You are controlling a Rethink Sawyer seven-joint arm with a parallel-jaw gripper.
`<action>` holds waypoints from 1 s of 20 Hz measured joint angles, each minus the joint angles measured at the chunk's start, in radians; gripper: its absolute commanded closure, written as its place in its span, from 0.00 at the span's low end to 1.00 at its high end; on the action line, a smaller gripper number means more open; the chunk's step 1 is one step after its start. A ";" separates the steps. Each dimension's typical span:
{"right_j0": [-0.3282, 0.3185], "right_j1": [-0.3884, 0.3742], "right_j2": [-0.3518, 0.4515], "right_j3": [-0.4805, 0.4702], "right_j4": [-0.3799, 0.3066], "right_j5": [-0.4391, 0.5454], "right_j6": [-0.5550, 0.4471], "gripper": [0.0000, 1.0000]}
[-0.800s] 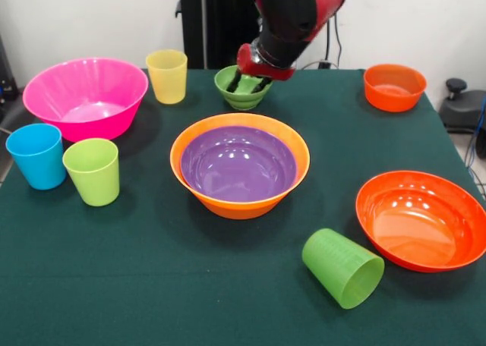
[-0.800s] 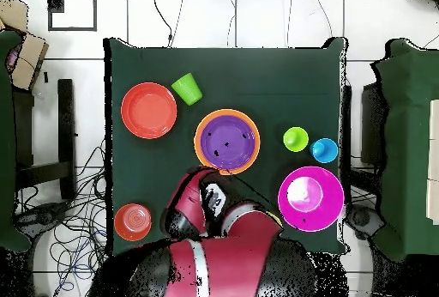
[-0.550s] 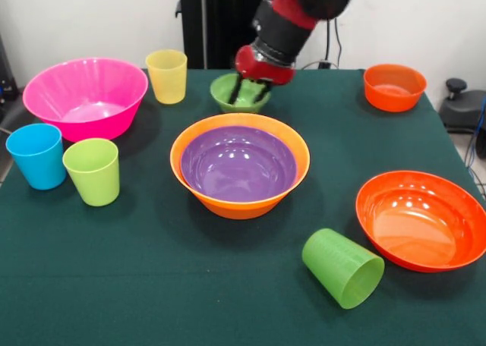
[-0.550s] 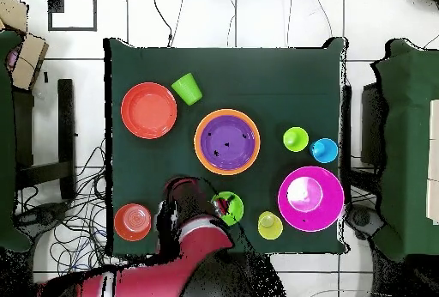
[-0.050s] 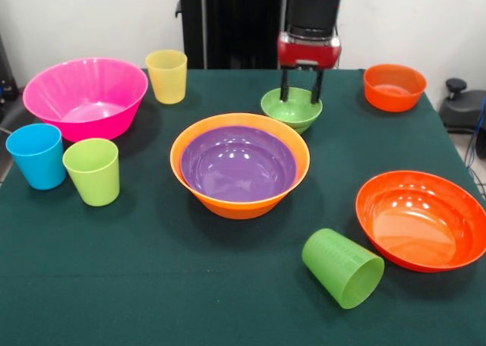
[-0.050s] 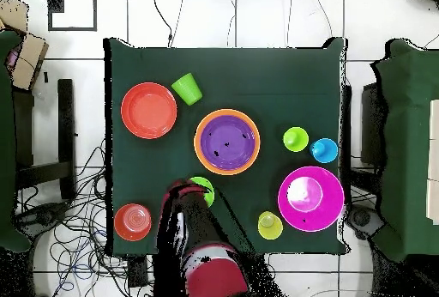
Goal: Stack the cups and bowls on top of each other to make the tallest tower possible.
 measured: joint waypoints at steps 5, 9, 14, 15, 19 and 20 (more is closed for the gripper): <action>-0.154 -0.060 0.050 0.075 0.088 0.016 -0.074 0.00; -0.232 -0.059 0.098 0.109 0.156 0.070 -0.142 0.00; -0.335 -0.060 0.155 0.151 0.217 0.117 -0.229 0.00; -0.366 -0.072 0.175 0.166 0.244 0.119 -0.246 0.00; -0.420 -0.103 0.206 0.186 0.306 0.119 -0.256 0.00; -0.420 -0.106 0.206 0.186 0.310 0.119 -0.256 0.00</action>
